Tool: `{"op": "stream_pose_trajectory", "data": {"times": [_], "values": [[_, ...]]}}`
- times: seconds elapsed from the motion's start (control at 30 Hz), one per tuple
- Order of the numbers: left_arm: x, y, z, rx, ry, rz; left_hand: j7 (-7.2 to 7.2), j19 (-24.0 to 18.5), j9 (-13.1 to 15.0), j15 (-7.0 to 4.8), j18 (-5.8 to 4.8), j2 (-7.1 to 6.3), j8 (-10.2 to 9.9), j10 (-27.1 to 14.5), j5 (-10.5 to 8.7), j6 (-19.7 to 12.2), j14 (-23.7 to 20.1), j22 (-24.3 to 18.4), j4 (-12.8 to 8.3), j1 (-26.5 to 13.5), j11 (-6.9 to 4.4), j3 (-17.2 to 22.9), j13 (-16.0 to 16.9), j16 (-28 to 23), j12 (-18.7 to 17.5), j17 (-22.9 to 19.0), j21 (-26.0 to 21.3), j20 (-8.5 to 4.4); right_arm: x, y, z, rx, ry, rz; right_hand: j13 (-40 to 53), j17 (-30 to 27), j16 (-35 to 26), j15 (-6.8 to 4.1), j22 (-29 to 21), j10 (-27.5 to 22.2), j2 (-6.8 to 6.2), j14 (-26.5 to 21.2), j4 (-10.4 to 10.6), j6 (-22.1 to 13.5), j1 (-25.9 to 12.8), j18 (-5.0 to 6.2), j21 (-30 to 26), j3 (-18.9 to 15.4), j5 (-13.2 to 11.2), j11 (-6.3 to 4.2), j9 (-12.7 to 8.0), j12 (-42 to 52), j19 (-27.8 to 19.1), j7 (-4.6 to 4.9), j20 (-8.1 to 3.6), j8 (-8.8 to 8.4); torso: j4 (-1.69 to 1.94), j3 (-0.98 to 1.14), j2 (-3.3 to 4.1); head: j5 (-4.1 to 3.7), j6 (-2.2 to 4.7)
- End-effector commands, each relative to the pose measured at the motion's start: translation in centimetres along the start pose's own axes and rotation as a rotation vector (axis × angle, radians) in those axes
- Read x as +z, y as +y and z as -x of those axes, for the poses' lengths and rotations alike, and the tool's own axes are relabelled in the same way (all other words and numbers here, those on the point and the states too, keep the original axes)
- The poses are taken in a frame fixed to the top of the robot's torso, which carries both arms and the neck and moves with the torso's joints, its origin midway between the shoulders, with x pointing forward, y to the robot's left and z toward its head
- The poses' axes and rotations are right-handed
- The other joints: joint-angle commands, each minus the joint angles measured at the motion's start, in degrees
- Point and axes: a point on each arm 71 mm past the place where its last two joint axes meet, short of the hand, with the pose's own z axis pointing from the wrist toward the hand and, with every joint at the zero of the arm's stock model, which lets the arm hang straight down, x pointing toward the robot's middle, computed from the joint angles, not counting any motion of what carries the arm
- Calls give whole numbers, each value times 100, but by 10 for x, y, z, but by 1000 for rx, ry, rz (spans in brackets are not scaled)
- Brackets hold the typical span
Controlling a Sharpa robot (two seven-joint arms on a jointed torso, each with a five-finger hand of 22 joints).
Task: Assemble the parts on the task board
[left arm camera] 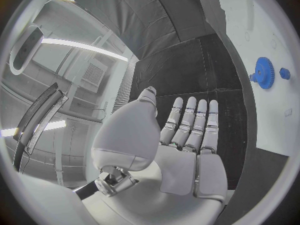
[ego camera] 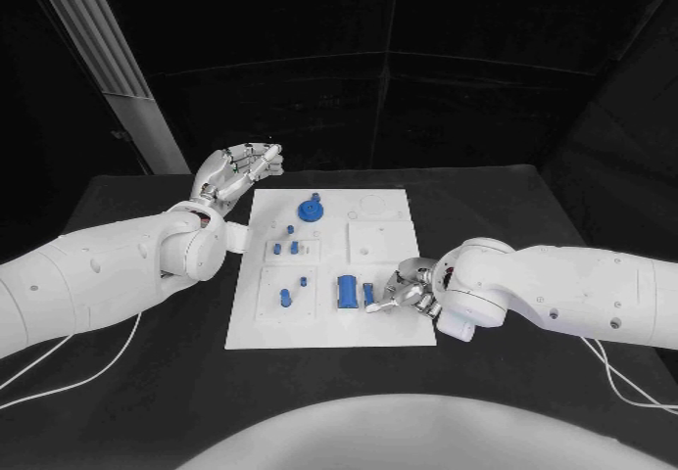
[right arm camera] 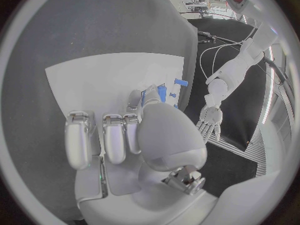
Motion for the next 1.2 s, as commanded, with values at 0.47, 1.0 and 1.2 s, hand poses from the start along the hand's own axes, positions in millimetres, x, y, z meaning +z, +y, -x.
{"op": "stream_pose_trajectory", "data": {"times": [0.47, 1.0, 1.2], "values": [[0, -12, -1, -9, 9, -156, 503, -3, -8, 13, -40, 46, 29, -40, 36, -15, -38, -8, -4, 17, 15, -36, -7, 36, 23, -10, -18, -8, 2, 2, 2, -4, -14, 9, 1482, 1500, 14, -32, 1509, 618, 148, 606, -10, 31, 193, -42, 18, 24, 21, -63, 18, -37, 605, -47, -46, -4, 2, -2, -2, 3, 0], [0, -12, -1, -8, 7, -155, 503, -3, -8, 13, -40, 46, 29, -40, 36, -15, -38, -8, -4, 17, 15, -36, -7, 36, 23, -10, -18, -8, 3, 4, 4, 2, -35, 24, 1482, 1500, 14, -49, 1509, 618, 0, 606, -248, 102, 556, -42, 18, 4, -1, -95, 124, -37, 605, -79, -66, -73, -1, -1, -3, 3, 0], [0, -12, -1, -8, 8, -154, 503, -3, -8, 13, -40, 46, 29, -40, 36, -15, -38, -8, -4, 17, 15, -36, -7, 36, 23, -10, -18, -8, 5, 3, 5, -4, -32, 19, 1482, 1500, 14, -48, 1509, 618, 28, 606, -250, 116, 572, -42, 18, 18, 0, -98, 135, -37, 605, -83, -66, -79, 3, 1, 0, 7, 0]]}}
